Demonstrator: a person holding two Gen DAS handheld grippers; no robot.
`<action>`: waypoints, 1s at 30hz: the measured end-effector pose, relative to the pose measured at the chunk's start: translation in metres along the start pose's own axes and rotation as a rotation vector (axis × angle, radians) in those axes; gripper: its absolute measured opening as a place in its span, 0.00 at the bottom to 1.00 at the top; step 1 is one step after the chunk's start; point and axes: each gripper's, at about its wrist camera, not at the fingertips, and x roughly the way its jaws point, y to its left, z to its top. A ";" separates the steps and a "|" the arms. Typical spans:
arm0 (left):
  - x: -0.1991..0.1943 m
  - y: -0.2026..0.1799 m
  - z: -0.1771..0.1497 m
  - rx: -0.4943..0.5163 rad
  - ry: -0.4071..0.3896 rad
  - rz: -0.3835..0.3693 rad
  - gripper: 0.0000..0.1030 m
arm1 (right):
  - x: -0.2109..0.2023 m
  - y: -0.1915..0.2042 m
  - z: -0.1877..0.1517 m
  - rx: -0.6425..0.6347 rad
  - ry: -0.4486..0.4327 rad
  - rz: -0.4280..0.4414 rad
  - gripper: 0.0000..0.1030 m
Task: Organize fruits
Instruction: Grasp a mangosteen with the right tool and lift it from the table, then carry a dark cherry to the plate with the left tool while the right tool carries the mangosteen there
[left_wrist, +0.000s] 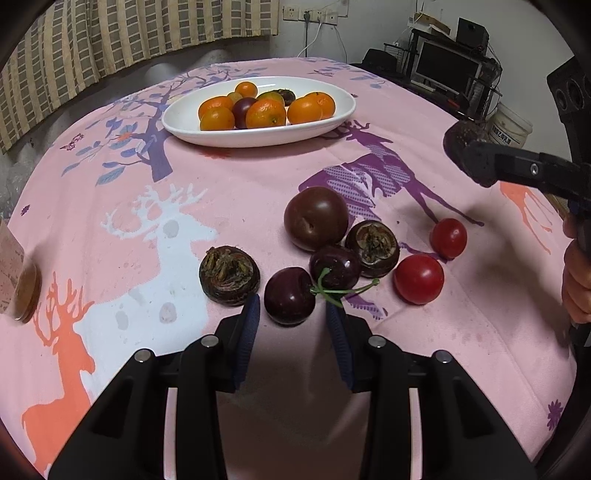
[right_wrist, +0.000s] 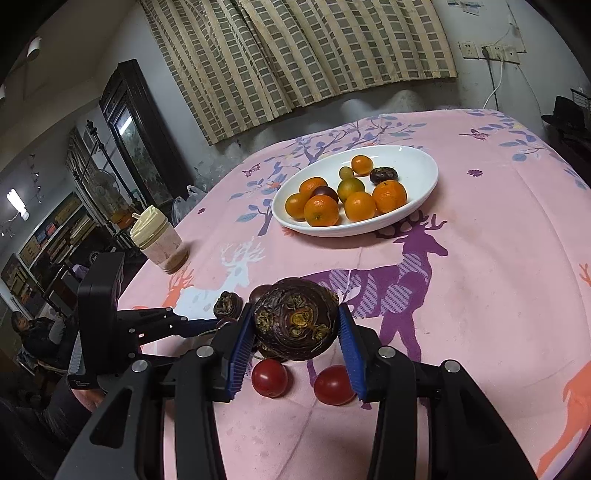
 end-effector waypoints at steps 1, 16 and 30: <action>0.000 0.000 0.000 0.000 -0.002 0.001 0.37 | 0.000 0.000 0.000 -0.002 0.001 -0.001 0.44; -0.032 -0.002 -0.010 -0.019 -0.068 -0.014 0.26 | 0.007 0.002 -0.006 -0.019 0.033 -0.022 0.44; 0.006 0.053 0.155 -0.109 -0.161 -0.019 0.26 | 0.077 -0.046 0.109 -0.027 -0.046 -0.157 0.44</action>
